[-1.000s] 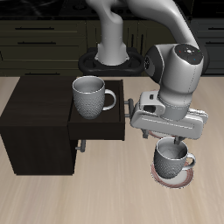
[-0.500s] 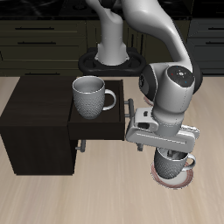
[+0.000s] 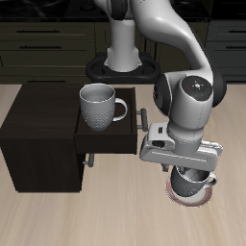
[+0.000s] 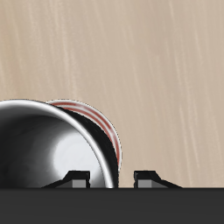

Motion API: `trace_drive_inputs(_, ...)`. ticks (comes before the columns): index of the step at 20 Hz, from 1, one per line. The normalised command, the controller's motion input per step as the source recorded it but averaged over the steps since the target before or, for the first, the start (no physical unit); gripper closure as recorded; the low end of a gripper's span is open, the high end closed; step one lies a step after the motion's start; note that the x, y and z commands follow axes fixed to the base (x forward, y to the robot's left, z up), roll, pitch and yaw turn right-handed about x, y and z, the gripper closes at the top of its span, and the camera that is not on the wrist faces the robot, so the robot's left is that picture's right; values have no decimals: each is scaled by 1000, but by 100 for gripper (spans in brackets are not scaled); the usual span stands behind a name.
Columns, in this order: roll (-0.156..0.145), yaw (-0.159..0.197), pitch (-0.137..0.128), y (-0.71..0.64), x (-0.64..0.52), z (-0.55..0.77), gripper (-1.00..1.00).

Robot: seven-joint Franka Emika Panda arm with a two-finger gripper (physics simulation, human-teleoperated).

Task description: Place the porcelain mug that is on the plate onto the top of the cabinet

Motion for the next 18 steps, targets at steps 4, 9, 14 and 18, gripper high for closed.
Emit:
trace_drive_inputs(4, 68, -18, -41, 355, -117, 210, 100)
trace_drive_inputs(9, 34, -9, -27, 194, -46, 290, 100)
trace_drive_inputs(14, 41, 7, -69, 243, -190, 651, 100)
trace_drive_inputs(18, 22, 24, -86, 172, -350, 733, 100)
